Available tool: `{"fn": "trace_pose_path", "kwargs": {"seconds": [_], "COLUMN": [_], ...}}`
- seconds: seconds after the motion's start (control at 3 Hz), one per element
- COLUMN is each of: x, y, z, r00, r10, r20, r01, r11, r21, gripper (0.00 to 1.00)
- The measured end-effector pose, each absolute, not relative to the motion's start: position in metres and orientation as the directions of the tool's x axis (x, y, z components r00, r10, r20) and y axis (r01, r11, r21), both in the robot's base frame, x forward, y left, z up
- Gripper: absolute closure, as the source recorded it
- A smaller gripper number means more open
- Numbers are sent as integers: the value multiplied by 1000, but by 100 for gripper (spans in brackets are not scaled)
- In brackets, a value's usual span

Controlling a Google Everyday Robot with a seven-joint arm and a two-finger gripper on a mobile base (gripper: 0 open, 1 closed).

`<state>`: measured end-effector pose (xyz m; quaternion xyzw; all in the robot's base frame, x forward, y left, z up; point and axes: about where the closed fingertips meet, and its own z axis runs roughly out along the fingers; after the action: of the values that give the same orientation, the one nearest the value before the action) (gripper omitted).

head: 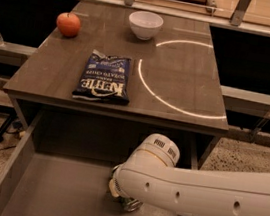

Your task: Pick green can from top drawer and place on counter

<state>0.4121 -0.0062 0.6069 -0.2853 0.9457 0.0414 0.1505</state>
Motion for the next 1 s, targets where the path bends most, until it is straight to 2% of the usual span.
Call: {"fn": "trace_pose_path", "kwargs": {"seconds": [0.33, 0.67, 1.0], "x": [415, 433, 450], "y": [-23, -66, -111], "z": [617, 656, 716], "r00": [-813, -858, -893], "r10": [-495, -402, -303], "r20": [-306, -318, -333], "r01": [-518, -435, -355], "r11": [855, 900, 929], "r21": [-5, 35, 106], "gripper": [84, 100, 100]}}
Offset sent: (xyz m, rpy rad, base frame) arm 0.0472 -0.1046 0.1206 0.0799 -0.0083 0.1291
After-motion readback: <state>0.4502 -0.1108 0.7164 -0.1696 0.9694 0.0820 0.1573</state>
